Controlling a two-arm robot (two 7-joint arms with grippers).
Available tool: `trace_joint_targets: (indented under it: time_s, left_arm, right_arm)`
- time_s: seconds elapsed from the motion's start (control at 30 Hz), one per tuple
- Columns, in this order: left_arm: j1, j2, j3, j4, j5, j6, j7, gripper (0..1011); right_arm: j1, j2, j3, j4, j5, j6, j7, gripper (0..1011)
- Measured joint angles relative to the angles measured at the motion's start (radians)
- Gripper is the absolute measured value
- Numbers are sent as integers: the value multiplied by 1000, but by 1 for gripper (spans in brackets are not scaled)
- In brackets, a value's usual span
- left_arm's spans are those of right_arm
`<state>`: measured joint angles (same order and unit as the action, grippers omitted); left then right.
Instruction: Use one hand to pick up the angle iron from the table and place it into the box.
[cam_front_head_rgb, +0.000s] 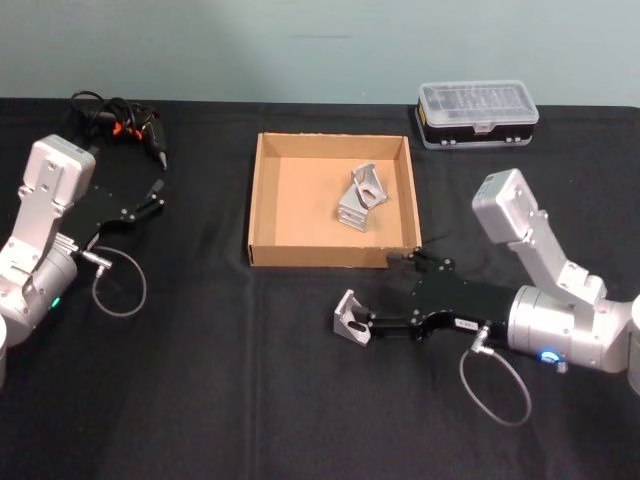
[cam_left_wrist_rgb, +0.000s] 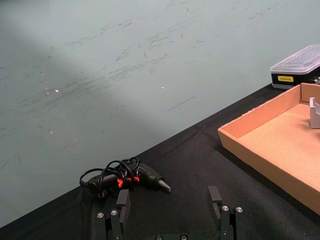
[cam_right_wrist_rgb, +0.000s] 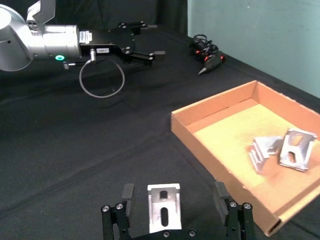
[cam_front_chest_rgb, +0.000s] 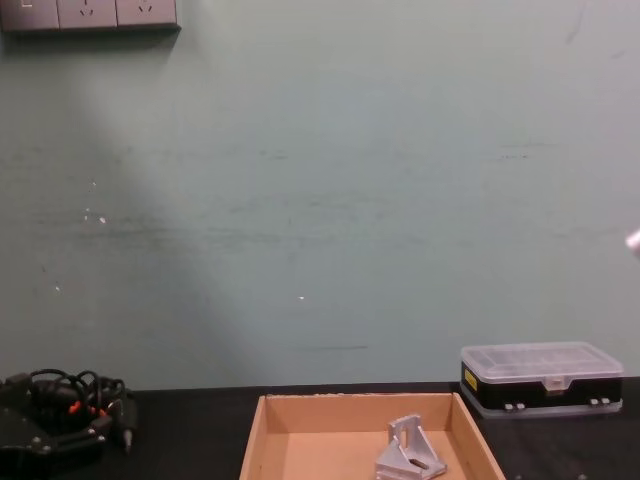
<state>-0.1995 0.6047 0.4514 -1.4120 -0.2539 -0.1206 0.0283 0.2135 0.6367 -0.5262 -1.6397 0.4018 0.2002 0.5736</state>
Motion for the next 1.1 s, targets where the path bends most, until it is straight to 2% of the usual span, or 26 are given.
trace_joint_targets:
  time_s: [0.53,0.8,1.1]
  left_arm:
    - [0,0,0,0,0,0,0,1011]
    - [0,0,0,0,0,0,0,1011]
    - [0,0,0,0,0,0,0,1011]
  right_arm:
    - [2,-31,-38,6,-39,28,-25,1002]
    - [28,-77,-56,54,-46,80,-36,1000]
    - [55,-105,-73,96,-56,91,-29,1002]
